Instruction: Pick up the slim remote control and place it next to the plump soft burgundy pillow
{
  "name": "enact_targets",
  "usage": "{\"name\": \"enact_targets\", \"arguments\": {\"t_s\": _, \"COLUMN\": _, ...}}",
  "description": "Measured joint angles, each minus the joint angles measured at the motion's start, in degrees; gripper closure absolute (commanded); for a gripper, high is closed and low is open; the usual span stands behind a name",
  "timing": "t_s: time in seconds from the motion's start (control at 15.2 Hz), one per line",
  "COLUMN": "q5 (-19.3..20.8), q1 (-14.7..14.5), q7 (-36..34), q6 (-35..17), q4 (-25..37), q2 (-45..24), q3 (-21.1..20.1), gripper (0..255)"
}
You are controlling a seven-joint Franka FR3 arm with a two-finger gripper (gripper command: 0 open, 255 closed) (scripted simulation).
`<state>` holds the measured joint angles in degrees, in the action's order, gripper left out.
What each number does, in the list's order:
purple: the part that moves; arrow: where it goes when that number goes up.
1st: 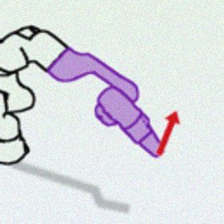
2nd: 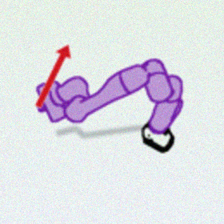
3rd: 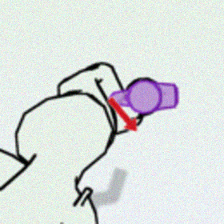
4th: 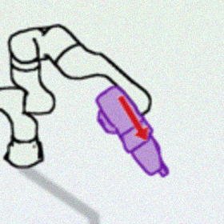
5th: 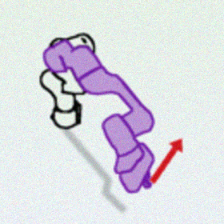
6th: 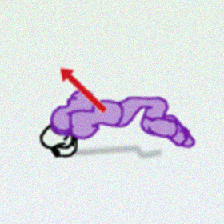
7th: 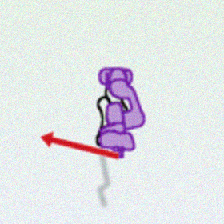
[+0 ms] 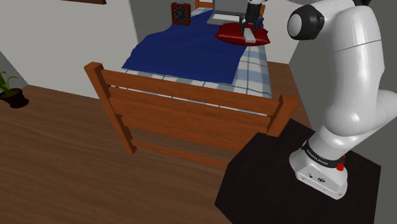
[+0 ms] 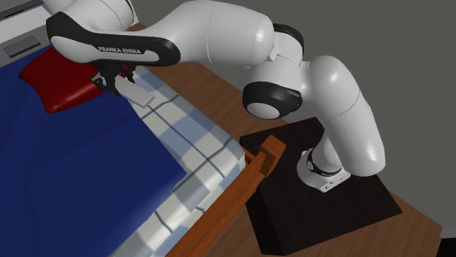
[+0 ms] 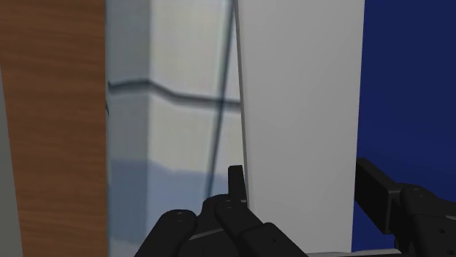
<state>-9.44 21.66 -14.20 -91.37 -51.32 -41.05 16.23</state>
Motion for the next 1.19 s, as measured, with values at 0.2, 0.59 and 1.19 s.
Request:
{"name": "enact_targets", "arguments": {"t_s": 0.2, "q5": 0.12, "q1": -0.51, "q7": 0.23, "q6": -2.95, "q4": -3.96, "q2": 0.96, "q3": 0.09, "gripper": 255}}
{"name": "enact_targets", "arguments": {"t_s": 0.59, "q5": 0.17, "q1": -1.25, "q7": 0.45, "q6": -8.04, "q4": -9.82, "q2": 1.65, "q3": 0.1, "gripper": 255}}
{"name": "enact_targets", "arguments": {"t_s": 1.19, "q5": -0.05, "q1": -1.89, "q7": 0.76, "q6": -14.76, "q4": -16.3, "q2": 1.34, "q3": -0.05, "gripper": 255}}
